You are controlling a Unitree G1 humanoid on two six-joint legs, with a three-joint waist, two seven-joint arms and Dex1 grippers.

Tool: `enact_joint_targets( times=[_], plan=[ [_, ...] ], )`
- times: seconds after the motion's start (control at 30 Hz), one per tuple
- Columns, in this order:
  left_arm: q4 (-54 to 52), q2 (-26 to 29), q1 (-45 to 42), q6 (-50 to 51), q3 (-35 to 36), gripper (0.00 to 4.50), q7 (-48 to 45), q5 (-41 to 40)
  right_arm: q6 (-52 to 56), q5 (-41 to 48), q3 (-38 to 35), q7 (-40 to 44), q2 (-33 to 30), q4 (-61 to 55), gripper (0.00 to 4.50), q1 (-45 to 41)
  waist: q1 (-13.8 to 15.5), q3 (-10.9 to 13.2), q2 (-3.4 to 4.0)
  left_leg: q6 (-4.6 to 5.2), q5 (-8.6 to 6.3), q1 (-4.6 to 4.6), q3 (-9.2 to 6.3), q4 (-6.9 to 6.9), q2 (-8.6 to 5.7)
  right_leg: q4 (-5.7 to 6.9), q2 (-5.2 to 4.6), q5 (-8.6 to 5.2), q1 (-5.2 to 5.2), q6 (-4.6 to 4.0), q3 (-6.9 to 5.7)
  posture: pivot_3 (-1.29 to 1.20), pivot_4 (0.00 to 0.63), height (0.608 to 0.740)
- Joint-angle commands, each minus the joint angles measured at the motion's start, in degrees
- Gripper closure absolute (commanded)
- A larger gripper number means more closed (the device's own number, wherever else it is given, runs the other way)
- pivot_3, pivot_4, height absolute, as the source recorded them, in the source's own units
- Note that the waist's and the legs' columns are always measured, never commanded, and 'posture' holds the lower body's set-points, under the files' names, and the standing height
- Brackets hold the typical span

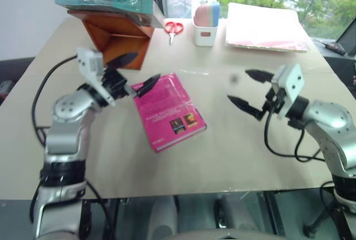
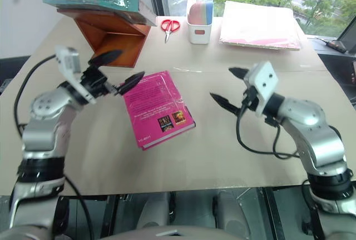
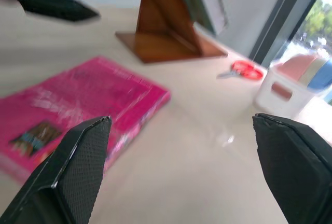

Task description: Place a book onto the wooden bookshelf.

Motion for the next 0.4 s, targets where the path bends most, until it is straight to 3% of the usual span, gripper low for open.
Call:
enact_joint_targets(
  times=[0.03,0.2,0.4],
  plan=[
    [-6.1,2.5,5.5,3.7,5.5,0.03,0.5,-3.0,-1.4,1.1,-5.1,1.0,-1.5,-2.4,0.00,4.4,0.0,0.0,-0.01,0.00,0.00,0.04,-0.02,-0.01,0.01,-0.01,0.00,0.00,0.03,-0.01,-0.02,0.00,0.150,0.740],
    [-7.9,6.0,17.0,6.7,14.4,0.03,-1.6,-5.5,-4.1,1.2,-10.4,3.0,-3.1,-3.7,0.00,14.3,0.0,0.0,-0.03,0.00,0.00,0.02,-0.04,0.05,-0.01,-0.17,-0.05,0.01,0.08,0.00,0.01,0.00,0.150,0.740],
    [-7.9,8.0,24.1,8.0,20.1,0.03,-4.1,-7.5,-3.1,2.8,-12.8,3.4,-4.0,-6.1,0.00,17.5,0.0,0.0,-0.03,0.00,0.00,-0.01,-0.04,-0.04,0.00,-0.32,-0.06,0.01,0.05,-0.01,-0.01,0.00,0.150,0.740]
  ],
)
